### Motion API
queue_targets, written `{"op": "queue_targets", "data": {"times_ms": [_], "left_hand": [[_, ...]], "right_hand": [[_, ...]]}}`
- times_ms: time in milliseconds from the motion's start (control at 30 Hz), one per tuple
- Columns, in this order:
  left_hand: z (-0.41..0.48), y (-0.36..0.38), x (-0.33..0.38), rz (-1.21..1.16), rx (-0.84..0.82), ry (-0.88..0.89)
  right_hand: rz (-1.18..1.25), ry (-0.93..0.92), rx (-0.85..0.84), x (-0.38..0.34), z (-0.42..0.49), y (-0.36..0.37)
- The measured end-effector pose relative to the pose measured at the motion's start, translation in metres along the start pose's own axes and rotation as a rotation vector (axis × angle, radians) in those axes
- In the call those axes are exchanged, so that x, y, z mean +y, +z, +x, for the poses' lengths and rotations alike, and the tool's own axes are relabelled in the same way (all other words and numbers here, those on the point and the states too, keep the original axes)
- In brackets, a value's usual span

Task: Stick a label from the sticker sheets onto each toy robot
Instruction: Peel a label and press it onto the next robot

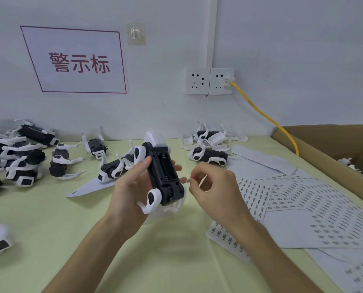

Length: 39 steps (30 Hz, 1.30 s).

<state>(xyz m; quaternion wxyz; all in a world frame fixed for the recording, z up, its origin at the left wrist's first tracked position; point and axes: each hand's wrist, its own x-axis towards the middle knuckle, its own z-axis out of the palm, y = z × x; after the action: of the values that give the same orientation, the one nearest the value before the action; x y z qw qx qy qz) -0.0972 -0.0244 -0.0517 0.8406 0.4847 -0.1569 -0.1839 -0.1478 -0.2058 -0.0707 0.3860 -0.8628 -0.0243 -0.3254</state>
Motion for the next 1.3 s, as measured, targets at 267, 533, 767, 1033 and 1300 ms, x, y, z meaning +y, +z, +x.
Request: {"op": "queue_targets", "data": {"times_ms": [267,533,767,1033,1300], "left_hand": [[-0.002,0.002,0.001,-0.013,-0.014,-0.014],[-0.003,0.005,0.003,-0.085,0.022,0.012],[-0.007,0.009,0.004,-0.079,0.037,-0.017],[-0.005,0.006,0.002,-0.102,0.010,-0.019],[-0.002,0.002,0.000,-0.096,0.016,-0.011]], "right_hand": [[-0.059,-0.069,0.055,0.002,0.001,0.000],[0.225,0.287,-0.009,-0.001,0.003,-0.001],[0.439,0.416,-0.076,-0.008,0.003,-0.002],[0.573,0.522,-0.066,-0.009,0.003,0.000],[0.557,0.381,0.132,-0.009,0.004,-0.002]]}}
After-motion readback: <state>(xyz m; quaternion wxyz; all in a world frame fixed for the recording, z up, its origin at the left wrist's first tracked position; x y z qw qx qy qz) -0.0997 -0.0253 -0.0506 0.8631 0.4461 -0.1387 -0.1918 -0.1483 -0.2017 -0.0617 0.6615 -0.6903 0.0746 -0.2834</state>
